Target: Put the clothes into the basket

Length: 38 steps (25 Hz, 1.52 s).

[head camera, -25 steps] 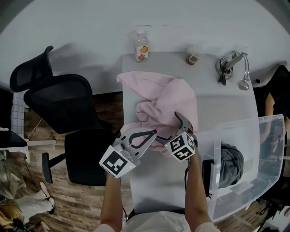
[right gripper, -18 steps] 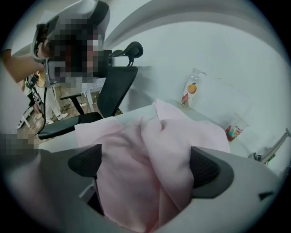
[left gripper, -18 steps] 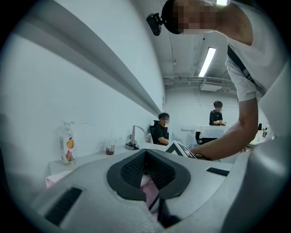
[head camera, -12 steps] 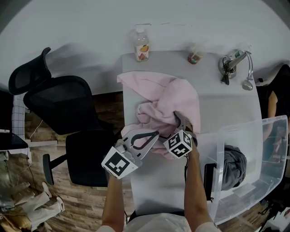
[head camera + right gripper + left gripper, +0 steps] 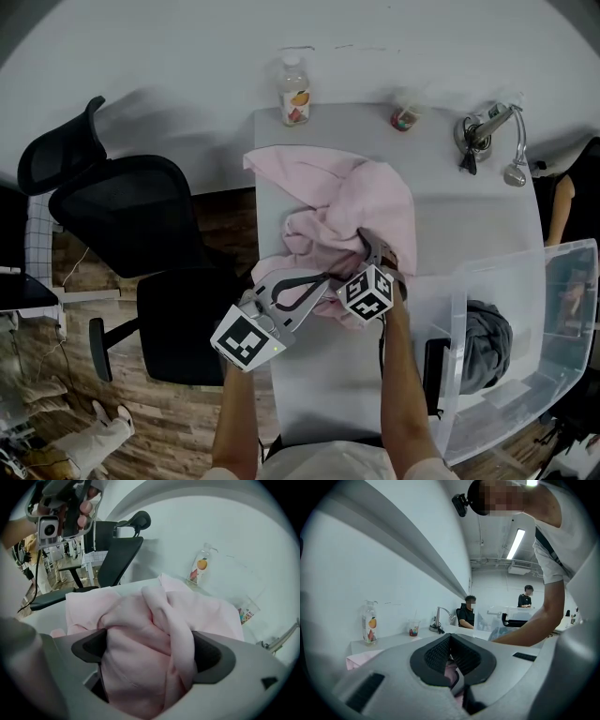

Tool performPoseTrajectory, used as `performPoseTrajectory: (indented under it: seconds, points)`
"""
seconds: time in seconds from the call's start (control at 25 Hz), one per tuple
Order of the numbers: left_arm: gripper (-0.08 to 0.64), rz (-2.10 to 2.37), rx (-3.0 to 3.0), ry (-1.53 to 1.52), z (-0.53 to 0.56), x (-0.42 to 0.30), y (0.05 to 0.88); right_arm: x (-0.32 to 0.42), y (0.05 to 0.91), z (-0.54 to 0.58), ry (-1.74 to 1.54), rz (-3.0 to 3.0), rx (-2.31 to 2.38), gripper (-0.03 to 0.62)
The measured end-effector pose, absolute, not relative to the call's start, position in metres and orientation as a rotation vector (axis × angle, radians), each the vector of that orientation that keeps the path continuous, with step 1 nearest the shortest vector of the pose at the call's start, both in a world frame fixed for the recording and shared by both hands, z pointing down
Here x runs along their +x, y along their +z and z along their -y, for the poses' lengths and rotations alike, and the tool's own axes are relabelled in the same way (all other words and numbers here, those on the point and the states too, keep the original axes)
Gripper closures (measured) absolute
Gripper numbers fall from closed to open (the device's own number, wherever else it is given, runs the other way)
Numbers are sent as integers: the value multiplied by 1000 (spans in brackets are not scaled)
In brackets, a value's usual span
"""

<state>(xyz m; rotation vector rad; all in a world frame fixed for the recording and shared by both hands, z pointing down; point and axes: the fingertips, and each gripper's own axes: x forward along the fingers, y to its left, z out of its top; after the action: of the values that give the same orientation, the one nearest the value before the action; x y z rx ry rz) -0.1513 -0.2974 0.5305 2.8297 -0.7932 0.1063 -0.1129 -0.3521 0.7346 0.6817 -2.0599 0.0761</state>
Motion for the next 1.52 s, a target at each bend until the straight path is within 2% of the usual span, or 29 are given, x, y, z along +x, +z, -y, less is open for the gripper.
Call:
performPoseTrajectory:
  seconds: [0.08, 0.12, 0.2, 0.28, 0.4, 0.64, 0.96, 1.52]
  points:
    - [555, 796, 2826, 103, 297, -152, 531, -114, 734, 352, 92, 2058, 682, 41]
    - [555, 798, 2826, 101, 296, -152, 531, -114, 734, 352, 100, 2057, 688, 70]
    - [555, 803, 2821, 99, 295, -154, 531, -115, 733, 351, 116, 2054, 703, 161]
    - [555, 808, 2815, 98, 293, -155, 530, -115, 732, 350, 128, 2048, 710, 211]
    - [555, 815, 2813, 103, 291, -157, 529, -114, 729, 349, 145, 2049, 727, 326]
    - [555, 822, 2809, 103, 284, -157, 525, -113, 723, 344, 223, 2069, 748, 435]
    - [555, 852, 2811, 98, 273, -162, 511, -124, 698, 319, 371, 2174, 745, 469]
    - [555, 914, 2852, 108, 225, -171, 464, -125, 594, 265, 417, 2362, 890, 471]
